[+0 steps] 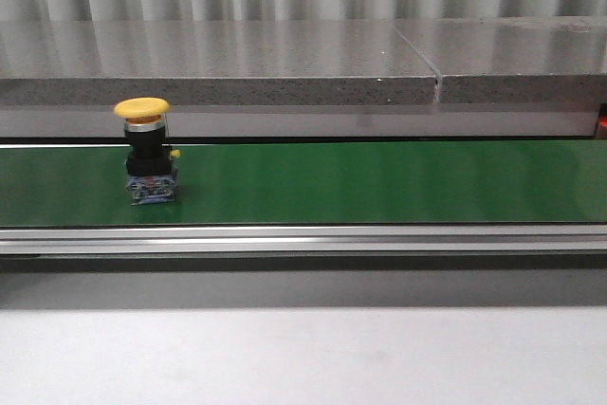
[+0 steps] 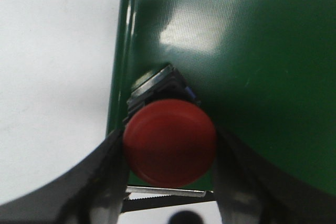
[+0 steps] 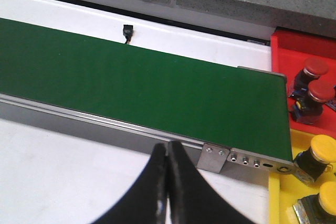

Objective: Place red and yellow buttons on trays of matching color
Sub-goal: 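Set the red button on the belt start and open the left gripper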

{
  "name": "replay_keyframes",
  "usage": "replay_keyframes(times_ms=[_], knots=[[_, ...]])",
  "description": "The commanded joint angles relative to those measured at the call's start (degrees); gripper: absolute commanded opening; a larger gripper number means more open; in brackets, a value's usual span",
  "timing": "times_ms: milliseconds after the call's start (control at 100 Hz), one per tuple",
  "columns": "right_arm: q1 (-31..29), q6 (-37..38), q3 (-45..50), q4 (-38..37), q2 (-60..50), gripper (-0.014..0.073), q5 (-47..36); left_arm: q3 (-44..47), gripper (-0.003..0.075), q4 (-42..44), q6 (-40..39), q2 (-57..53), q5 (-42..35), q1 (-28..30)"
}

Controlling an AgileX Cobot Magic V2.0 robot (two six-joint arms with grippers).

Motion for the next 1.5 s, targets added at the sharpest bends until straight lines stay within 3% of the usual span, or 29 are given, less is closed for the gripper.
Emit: replay_keyframes(times_ms=[0,90,380,500,720,1050,1490], knots=[[0.0,-0.5,-1.4,-0.2,0.4,-0.0068,-4.0,-1.5,0.0458,-3.3,1.1,-2.3,-1.7,-0.4],[0.0,-0.5,-1.4,-0.2,0.4,-0.0068,-4.0,-1.5,0.0535,-4.6,1.7,-3.0,-3.6,-0.4],[0.0,-0.5,-1.4,-0.2,0.4,-0.0068,-4.0,-1.5,0.0503,-5.0,5.7,-9.1,-9.0,-4.4],[0.0,-0.5,-1.4,-0.2,0.4,-0.0068,-4.0,-1.0,0.0378,-5.0,6.6,-12.1,-10.8,-7.9],[0.0,-0.5,-1.4,-0.2,0.4,-0.0068,-4.0,3.6,-0.0020,-4.8,6.8,-19.1,-17.5,-13.6],[0.0,-0.5,-1.4,-0.2,0.4,-0.0068,-4.0,14.9,-0.0020,-4.7,6.8,-29.7,-24.8,-17.1],[0.0,-0.5,-1.4,-0.2,0.4,-0.0068,-4.0,33.3,-0.0020,-4.7,6.8,-50.4,-29.1,-17.0]])
